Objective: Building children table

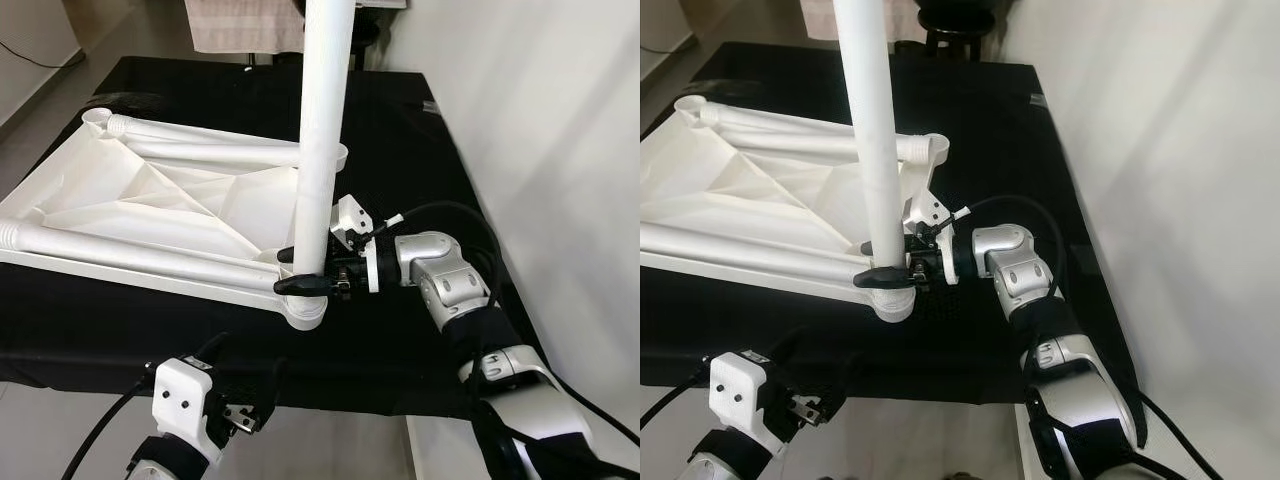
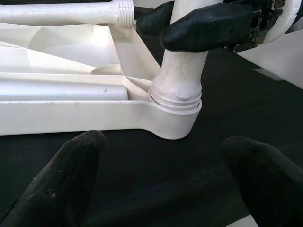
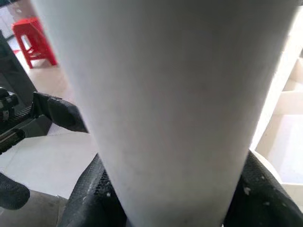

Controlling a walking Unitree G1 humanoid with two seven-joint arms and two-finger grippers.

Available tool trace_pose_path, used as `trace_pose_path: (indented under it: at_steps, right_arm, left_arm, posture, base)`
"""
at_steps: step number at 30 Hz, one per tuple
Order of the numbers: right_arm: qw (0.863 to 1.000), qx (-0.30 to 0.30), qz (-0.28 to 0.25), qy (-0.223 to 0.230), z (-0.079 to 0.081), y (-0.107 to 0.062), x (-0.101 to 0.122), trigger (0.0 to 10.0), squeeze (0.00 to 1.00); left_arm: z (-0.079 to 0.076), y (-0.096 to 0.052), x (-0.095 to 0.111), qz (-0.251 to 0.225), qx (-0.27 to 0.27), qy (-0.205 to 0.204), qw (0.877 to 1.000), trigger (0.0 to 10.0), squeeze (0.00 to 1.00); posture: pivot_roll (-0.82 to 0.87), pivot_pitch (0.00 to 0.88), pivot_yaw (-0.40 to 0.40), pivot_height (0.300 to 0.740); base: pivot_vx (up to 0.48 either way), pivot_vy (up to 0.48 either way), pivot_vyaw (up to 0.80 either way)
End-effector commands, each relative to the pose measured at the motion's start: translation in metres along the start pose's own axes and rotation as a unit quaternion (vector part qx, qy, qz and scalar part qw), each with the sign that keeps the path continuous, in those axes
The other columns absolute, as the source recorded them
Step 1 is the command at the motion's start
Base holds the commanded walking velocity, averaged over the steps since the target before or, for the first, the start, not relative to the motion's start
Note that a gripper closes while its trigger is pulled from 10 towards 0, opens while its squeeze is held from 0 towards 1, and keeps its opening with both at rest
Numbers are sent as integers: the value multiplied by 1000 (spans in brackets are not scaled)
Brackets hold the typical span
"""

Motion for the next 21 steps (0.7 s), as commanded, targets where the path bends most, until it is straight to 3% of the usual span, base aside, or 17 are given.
trace_pose_path:
  at_steps: [1, 7, 8, 9, 11, 12, 13, 14, 16, 17, 19, 21]
  right_arm:
    - [1000, 17, -4, 20, 4, 2, -5, 0, 0]
    - [996, -66, -24, 52, 4, -26, -20, 0, 0]
    - [981, -173, 7, 84, -5, -28, -37, 0, 0]
    - [943, -312, 54, 104, -16, -35, -56, 0, 0]
    - [943, -312, 54, 104, -16, -35, -56, 0, 0]
    - [857, -472, 123, 164, 16, -49, -88, 0, 0]
    - [857, -472, 123, 164, 16, -49, -88, 0, 0]
    - [872, -448, 124, 155, 39, -34, -85, 0, 0]
    - [872, -448, 124, 155, 39, -34, -85, 0, 0]
    - [888, -423, 118, 137, 50, -23, -79, 0, 0]
    - [894, -413, 111, 134, 47, -19, -77, 0, 0]
    - [891, -419, 111, 134, 40, -20, -78, 0, 0]
  left_arm:
    - [-3, -2, 0, 2, -3, -2, 1000, 10000, 0]
    - [-2, -1, -1, 4, -6, -3, 1000, 10000, 0]
    - [-1, -2, -2, 5, -6, -2, 1000, 10000, 0]
    - [1, -2, -2, 5, -5, -1, 1000, 10000, 0]
    - [1, -2, -2, 5, -5, -1, 1000, 10000, 0]
    - [6, -1, -2, 6, -3, 2, 1000, 10000, 0]
    - [6, -1, -2, 6, -3, 2, 1000, 10000, 0]
    - [9, 0, -2, 7, -4, 3, 1000, 10000, 0]
    - [9, 0, -2, 7, -4, 3, 1000, 10000, 0]
    - [11, 2, -2, 7, -5, 4, 1000, 10000, 0]
    - [13, 4, -3, 8, -6, 5, 1000, 10000, 0]
    - [15, 6, -3, 8, -7, 6, 1000, 10000, 0]
  posture:
    - [6, 155, -95, 740]
    - [-24, 139, -93, 740]
    - [-30, 129, -97, 740]
    - [-40, 124, -93, 740]
    - [-40, 124, -93, 740]
    - [-68, 124, -68, 740]
    - [-68, 124, -68, 740]
    - [-90, 118, -51, 740]
    - [-90, 118, -51, 740]
    - [-93, 108, -43, 740]
    - [-84, 96, -37, 740]
    - [-78, 95, -40, 740]
  base:
    - [0, 0, 0]
    - [0, 0, 0]
    - [0, 0, 0]
    - [0, 0, 0]
    - [0, 0, 0]
    - [0, 0, 0]
    - [0, 0, 0]
    - [0, 0, 0]
    - [0, 0, 0]
    - [0, 0, 0]
    - [0, 0, 0]
    - [0, 0, 0]
Point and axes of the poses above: a point about 5 cm out from each wrist's last joint towards the gripper, its own y axis pointing out of the wrist towards the gripper, its own x axis along the axis of the wrist's last joint, z = x × y, the point moved 5 cm from there along y, pointing out of the wrist towards the gripper, and after that the axes turned 7 degrees about -y, right-handed, at the moved point
